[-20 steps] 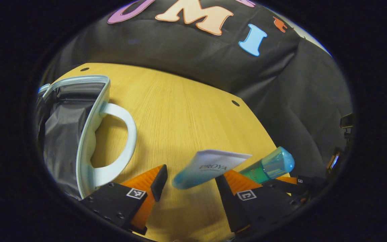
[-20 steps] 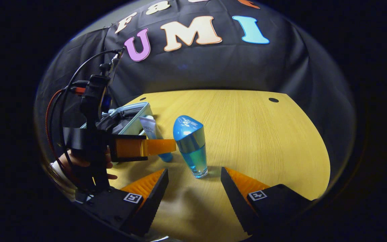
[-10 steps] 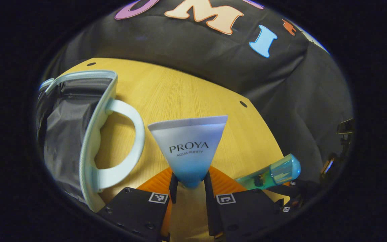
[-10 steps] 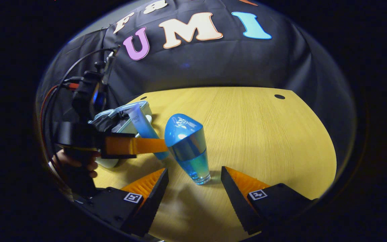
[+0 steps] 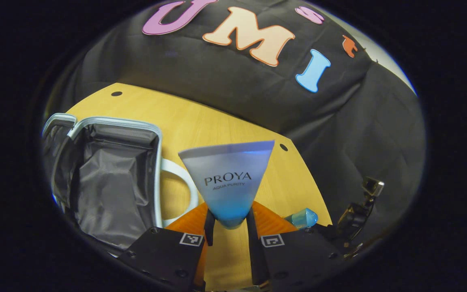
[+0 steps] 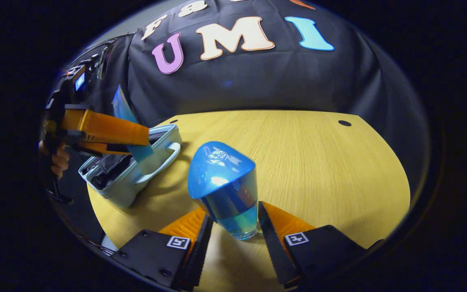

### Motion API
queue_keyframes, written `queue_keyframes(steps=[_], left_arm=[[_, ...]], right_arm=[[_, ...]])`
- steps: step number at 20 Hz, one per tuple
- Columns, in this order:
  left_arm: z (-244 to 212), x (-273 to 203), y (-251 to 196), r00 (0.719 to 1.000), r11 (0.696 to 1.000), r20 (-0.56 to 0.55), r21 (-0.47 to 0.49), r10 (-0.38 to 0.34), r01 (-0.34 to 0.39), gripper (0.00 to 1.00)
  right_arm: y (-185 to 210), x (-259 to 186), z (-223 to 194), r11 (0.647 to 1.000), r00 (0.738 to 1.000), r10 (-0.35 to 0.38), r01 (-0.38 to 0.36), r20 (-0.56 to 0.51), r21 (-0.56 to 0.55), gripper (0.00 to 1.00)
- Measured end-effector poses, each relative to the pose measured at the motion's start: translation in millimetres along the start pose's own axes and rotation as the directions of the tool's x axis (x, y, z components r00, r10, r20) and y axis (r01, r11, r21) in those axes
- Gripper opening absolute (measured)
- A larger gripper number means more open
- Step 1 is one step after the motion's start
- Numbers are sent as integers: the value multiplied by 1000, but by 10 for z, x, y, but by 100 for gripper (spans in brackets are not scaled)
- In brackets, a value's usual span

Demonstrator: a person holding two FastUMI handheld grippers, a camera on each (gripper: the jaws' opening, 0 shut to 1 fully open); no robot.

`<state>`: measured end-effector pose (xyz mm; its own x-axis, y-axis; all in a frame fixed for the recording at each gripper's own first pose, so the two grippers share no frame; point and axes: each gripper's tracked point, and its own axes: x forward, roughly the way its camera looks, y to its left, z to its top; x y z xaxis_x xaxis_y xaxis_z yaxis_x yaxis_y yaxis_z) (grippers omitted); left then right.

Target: First open the suitcase, pack the skin care products into it, and then close the suitcase.

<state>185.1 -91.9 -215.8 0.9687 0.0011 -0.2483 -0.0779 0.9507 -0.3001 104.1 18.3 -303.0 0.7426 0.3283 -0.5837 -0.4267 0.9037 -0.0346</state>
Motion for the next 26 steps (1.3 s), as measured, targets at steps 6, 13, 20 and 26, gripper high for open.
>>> queue_keyframes(steps=[6,13,20,26], left_arm=[[116,-488,513,993,991,5,-57,120,-120,37],[-68,-810,1382,938,939,-116,-72,328,-337,37],[-639,-646,1886,866,938,-390,-17,312,-346,37],[-649,-598,2189,842,949,-454,29,292,-314,39]], right_arm=[[-92,5,-17,999,999,-43,43,-4,-27,44],[-166,-58,-60,998,997,-53,52,-57,-21,42],[-30,-327,105,994,992,-105,103,-62,-46,40],[803,-576,558,997,997,-69,70,-37,29,36]])
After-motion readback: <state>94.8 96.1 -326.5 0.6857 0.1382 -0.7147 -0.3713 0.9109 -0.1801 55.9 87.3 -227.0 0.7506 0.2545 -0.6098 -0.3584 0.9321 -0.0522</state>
